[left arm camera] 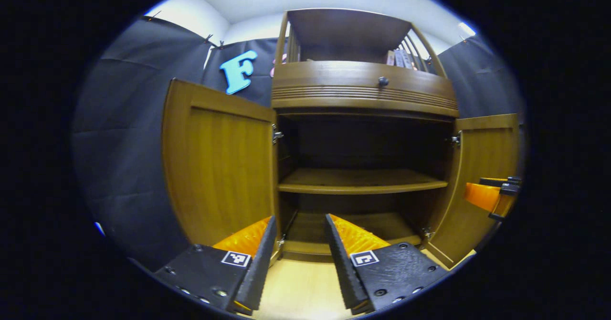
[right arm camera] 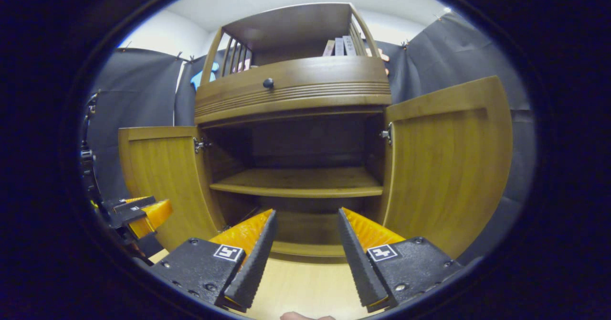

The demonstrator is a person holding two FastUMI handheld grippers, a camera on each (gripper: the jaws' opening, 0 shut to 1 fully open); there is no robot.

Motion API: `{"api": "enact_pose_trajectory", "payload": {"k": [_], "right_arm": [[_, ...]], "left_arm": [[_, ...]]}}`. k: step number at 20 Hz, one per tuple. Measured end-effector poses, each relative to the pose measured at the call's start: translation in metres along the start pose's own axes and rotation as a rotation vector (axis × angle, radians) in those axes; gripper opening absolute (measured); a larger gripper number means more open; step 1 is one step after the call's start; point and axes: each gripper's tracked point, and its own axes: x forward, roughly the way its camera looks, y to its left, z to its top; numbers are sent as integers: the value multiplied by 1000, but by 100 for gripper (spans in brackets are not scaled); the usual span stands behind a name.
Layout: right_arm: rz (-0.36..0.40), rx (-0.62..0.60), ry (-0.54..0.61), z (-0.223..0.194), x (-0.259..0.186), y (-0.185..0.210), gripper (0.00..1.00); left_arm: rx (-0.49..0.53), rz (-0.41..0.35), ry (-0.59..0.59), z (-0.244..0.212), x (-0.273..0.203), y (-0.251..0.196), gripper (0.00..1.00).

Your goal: Open the right door of the double-door shoe cabinet with the right hand, and open the left door with the left hand.

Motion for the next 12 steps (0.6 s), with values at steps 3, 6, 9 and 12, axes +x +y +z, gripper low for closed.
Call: {"api": "enact_pose_trajectory", "payload": {"k": [3, 6, 9, 12], "right_arm": [[-17, 15, -17, 10, -5, -8, 82], [-23, 15, -61, 27, -10, -11, 86], [-27, 7, -92, 33, -14, -14, 90], [-30, -2, -72, 25, -13, -12, 90]], "left_arm": [[23, -63, -38, 18, -6, -19, 80], [10, -107, -54, 32, -11, -29, 78], [0, -150, -41, 34, -16, -38, 98], [-1, -150, -37, 33, -22, -35, 100]]}}
